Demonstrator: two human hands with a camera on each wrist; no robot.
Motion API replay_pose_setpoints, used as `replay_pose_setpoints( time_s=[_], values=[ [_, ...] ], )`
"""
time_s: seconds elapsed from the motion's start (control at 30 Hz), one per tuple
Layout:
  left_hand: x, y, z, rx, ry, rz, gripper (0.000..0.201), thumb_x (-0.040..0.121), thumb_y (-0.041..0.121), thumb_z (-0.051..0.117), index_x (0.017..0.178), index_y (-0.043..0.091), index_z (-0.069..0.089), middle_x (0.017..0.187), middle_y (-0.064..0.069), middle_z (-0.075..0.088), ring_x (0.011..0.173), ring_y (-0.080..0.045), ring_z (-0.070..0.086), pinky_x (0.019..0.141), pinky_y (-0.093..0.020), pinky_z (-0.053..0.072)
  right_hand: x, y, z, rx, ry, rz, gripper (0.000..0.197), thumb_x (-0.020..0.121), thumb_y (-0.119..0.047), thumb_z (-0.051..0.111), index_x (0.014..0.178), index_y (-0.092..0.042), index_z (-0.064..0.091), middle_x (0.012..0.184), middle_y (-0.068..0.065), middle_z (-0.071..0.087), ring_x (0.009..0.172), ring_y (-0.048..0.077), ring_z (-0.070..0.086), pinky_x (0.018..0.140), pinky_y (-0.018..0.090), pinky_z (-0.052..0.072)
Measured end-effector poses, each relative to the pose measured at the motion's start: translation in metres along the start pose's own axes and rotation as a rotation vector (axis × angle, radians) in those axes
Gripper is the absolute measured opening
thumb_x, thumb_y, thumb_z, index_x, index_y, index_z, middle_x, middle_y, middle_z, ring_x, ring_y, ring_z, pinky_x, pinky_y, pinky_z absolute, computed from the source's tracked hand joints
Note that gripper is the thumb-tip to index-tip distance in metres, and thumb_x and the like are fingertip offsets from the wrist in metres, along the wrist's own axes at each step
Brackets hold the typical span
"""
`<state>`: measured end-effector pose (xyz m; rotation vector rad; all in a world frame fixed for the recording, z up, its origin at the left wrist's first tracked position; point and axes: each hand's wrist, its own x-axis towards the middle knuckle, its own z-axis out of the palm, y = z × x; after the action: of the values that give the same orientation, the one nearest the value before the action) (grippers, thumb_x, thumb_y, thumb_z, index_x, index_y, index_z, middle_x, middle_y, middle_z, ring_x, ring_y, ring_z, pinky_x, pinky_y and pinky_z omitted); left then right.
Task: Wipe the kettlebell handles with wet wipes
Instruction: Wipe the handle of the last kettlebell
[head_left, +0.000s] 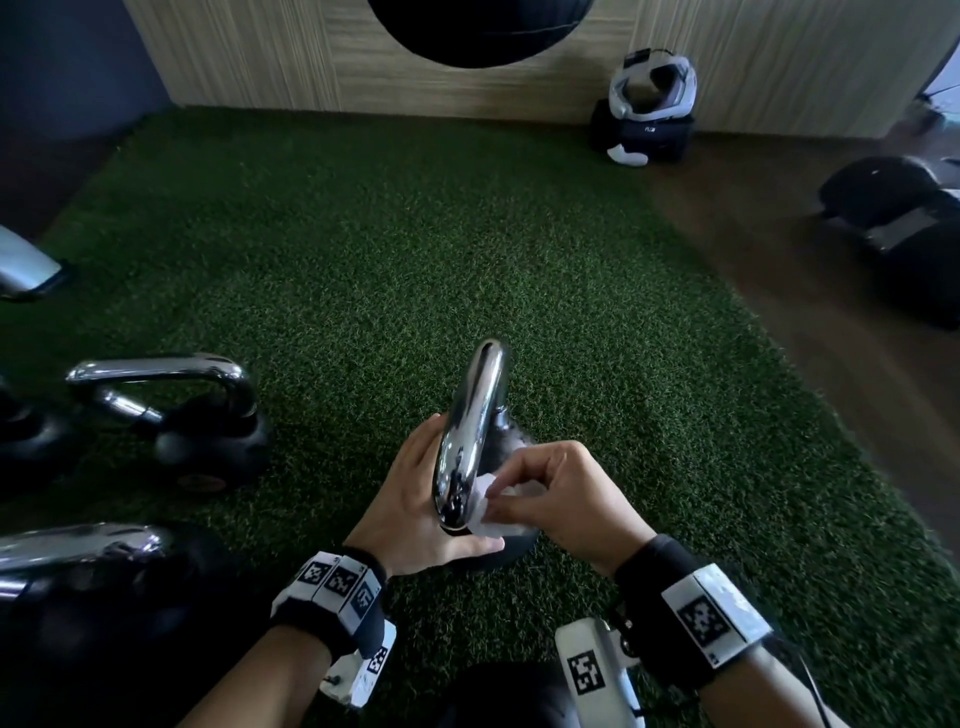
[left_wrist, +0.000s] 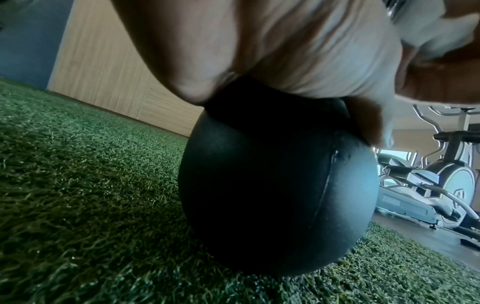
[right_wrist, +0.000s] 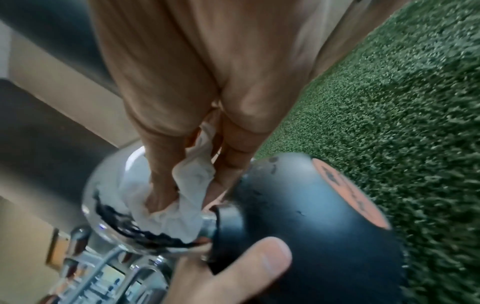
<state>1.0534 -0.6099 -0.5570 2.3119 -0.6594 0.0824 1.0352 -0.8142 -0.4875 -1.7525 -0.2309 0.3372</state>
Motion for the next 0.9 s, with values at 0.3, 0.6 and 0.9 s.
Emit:
replay_pose_setpoints(
  time_s=[0.3,0.6,0.9],
  values=[
    [-0.002,0.007,-0.006,-0.224,0.095,-0.029,0.117,0.055,0.05,0.096,0.14,0.071,0.018,0.147,0.023,0.043,0.137,-0.022,0.052,0.115,-0.057,0.041,0.02,0.0,-0.003,-0.023,0.195,-0.025,0.01,0.084,-0.004,0.081,0.094,-0.003,0.077,0.087,0.014,0.073,0.07,0.018,0.058,0.065,0.024,0.049],
    [-0.002,0.003,-0.003,-0.28,0.09,-0.026,0.115,0.057,0.052,0.095,0.142,0.07,0.019,0.15,0.016,0.043,0.139,-0.025,0.05,0.112,-0.059,0.044,0.029,-0.016,0.01,-0.352,-0.117,0.0,0.023,0.093,-0.008,0.07,0.081,-0.025,0.079,0.084,-0.009,0.078,0.076,-0.003,0.072,0.071,0.018,0.058],
    [-0.003,-0.005,0.003,-0.232,0.028,-0.146,0.121,0.06,0.059,0.093,0.147,0.058,0.009,0.159,-0.006,0.042,0.147,-0.027,0.042,0.118,-0.055,0.037,0.024,-0.012,0.01,-0.31,-0.178,-0.078,0.034,0.088,0.011,0.064,0.111,-0.009,0.079,0.112,-0.002,0.079,0.096,0.004,0.075,0.082,0.017,0.057]
  ],
)
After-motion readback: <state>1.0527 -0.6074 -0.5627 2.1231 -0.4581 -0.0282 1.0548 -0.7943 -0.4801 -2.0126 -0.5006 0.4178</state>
